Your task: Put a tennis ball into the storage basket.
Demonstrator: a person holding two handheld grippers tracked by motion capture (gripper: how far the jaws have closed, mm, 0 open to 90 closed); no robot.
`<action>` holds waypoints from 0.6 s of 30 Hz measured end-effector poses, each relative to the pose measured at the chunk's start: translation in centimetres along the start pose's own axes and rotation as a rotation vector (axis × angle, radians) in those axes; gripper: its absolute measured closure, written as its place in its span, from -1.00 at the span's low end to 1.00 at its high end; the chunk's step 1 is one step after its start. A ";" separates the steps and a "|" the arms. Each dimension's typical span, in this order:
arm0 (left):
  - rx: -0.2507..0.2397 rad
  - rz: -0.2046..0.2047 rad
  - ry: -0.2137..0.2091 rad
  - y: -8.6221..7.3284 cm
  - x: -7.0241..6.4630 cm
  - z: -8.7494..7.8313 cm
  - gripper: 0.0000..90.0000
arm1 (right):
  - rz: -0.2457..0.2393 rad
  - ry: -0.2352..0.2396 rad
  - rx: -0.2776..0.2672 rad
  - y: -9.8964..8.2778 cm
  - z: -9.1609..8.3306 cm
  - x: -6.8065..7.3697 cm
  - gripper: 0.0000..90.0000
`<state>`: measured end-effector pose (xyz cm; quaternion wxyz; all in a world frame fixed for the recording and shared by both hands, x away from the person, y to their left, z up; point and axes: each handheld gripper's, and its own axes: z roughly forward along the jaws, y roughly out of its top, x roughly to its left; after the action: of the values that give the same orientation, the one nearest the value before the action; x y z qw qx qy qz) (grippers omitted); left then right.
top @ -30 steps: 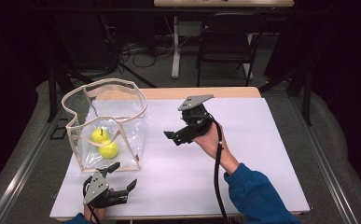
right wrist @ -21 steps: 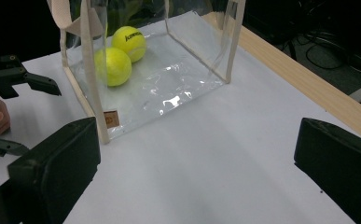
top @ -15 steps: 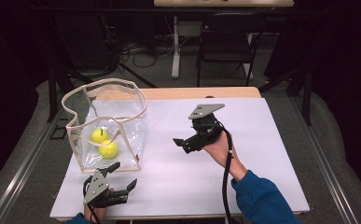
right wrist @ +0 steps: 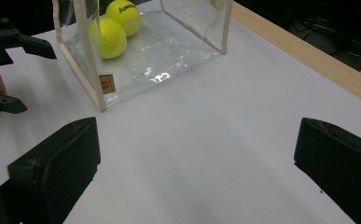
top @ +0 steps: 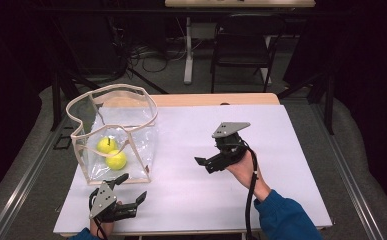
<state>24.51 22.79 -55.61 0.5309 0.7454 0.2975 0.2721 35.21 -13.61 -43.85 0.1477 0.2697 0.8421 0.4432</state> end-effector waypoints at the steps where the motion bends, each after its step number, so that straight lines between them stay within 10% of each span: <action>1: 0.000 0.000 0.000 0.0 0.0 0.0 -0.65 | 0.002 -0.001 0.000 -0.3 0.0 0.0 -1.00; 18: 0.000 0.000 0.002 0.0 0.0 0.0 -0.65 | -0.004 -0.024 0.003 -3.9 -0.9 0.1 -1.00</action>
<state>24.46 22.80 -55.60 0.5307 0.7450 0.2980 0.2728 33.41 -15.95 -46.60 0.1584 0.2735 0.8415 0.4382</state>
